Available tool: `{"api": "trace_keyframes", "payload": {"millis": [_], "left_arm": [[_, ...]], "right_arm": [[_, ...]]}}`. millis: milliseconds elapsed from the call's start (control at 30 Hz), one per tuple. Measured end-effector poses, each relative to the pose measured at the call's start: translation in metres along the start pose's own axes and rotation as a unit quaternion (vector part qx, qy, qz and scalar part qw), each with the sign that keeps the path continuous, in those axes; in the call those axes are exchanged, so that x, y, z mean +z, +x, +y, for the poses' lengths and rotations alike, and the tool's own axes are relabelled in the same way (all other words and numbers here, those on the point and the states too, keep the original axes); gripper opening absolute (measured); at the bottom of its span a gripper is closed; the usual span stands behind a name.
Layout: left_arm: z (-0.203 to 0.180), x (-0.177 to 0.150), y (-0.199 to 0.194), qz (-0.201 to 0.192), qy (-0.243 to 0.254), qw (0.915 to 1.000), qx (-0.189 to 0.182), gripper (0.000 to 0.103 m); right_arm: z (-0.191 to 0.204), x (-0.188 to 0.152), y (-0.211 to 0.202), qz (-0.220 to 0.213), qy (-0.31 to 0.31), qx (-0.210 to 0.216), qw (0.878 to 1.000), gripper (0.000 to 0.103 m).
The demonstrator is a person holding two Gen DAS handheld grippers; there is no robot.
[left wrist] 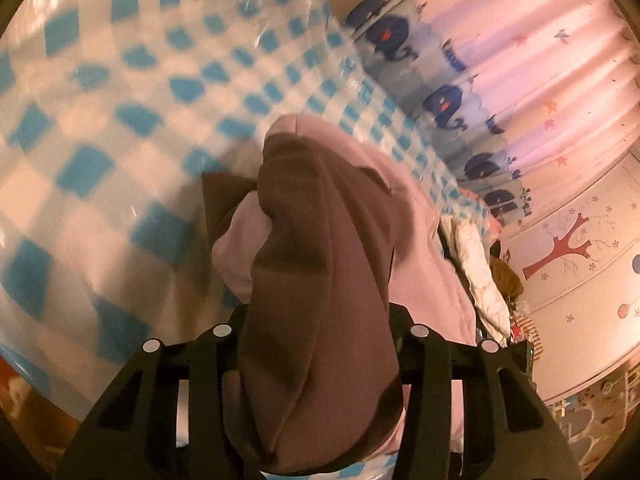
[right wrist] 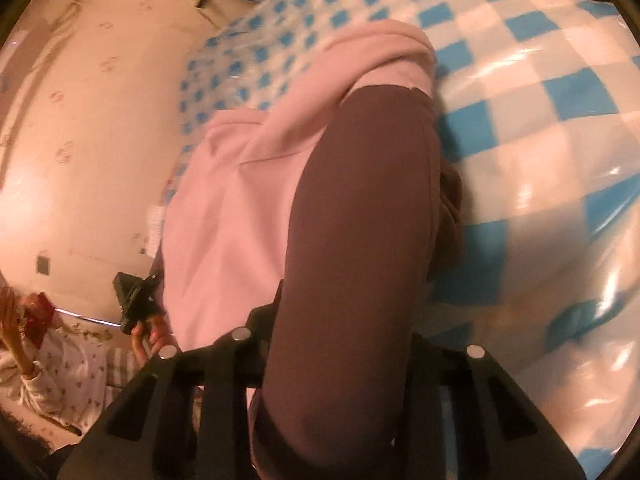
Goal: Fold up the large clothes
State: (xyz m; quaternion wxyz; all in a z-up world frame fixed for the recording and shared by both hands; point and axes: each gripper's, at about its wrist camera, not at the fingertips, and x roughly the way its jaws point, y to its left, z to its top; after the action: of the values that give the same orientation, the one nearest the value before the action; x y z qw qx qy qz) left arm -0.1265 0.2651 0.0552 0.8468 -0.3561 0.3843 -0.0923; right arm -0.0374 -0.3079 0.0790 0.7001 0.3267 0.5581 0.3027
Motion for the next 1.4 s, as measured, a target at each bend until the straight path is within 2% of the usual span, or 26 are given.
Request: {"api": "trace_keyframes", "payload": {"millis": [67,133,200,300,367,400,467,500,533,600,633,767,967,1067,1267,1367,1400], "left_arm": [[0.013,0.005,-0.005,0.006,-0.007,1.0000,0.001,0.042],[0.033,0.000,0.006,0.038,-0.022,0.9990,0.010,0.049],[0.058,-0.009,0.016,0.063,-0.046,0.9968,0.018,0.057],[0.079,-0.017,0.019,0.063,-0.078,0.9950,-0.004,0.069],[0.077,-0.022,0.027,0.064,-0.071,0.9954,0.009,0.079],[0.076,-0.024,0.030,0.065,-0.070,0.9954,0.014,0.083],[0.075,-0.025,0.034,0.056,-0.068,0.9958,0.024,0.082],[0.073,-0.024,0.033,0.051,-0.063,0.9965,0.021,0.066],[0.071,-0.023,0.031,0.050,-0.060,0.9969,0.013,0.053],[0.061,-0.017,0.024,0.037,-0.044,0.9982,0.016,0.044],[0.050,-0.014,0.018,0.025,-0.020,0.9991,0.027,0.042],[0.023,0.014,-0.008,-0.018,0.018,0.9993,0.026,0.039],[0.008,0.074,-0.053,-0.091,0.060,0.9937,0.026,0.039],[0.012,0.110,-0.068,-0.123,0.070,0.9893,0.035,0.039],[0.044,0.193,-0.075,-0.178,0.072,0.9790,0.067,0.039],[0.069,0.215,-0.065,-0.193,0.073,0.9738,0.095,0.040],[0.085,0.223,-0.054,-0.194,0.069,0.9716,0.116,0.044]], "right_arm": [[-0.001,-0.005,0.016,0.019,-0.002,-0.007,1.000,0.034],[-0.017,-0.007,0.029,0.028,0.023,-0.011,0.999,0.054],[-0.034,-0.006,0.027,0.028,0.042,-0.003,0.999,0.068],[-0.046,-0.004,0.031,0.028,0.061,-0.001,0.998,0.089],[-0.051,-0.003,0.040,0.037,0.067,0.000,0.997,0.094],[-0.049,-0.001,0.044,0.039,0.067,0.005,0.997,0.094],[-0.046,0.003,0.049,0.035,0.063,0.041,0.997,0.071],[-0.043,0.003,0.051,0.030,0.058,0.043,0.997,0.053],[-0.039,0.002,0.050,0.022,0.050,0.042,0.998,0.043],[-0.023,-0.002,0.043,-0.004,0.027,0.037,0.999,0.035],[-0.011,-0.003,0.037,-0.022,0.013,0.045,0.999,0.033],[0.035,0.005,0.023,-0.073,-0.038,0.082,0.993,0.031],[0.076,0.040,0.031,-0.105,-0.080,0.115,0.985,0.031],[0.101,0.072,0.058,-0.112,-0.097,0.130,0.980,0.031],[0.153,0.154,0.146,-0.107,-0.127,0.136,0.977,0.031],[0.153,0.189,0.204,-0.091,-0.129,0.125,0.979,0.032],[0.148,0.199,0.230,-0.080,-0.123,0.117,0.982,0.037]]}}
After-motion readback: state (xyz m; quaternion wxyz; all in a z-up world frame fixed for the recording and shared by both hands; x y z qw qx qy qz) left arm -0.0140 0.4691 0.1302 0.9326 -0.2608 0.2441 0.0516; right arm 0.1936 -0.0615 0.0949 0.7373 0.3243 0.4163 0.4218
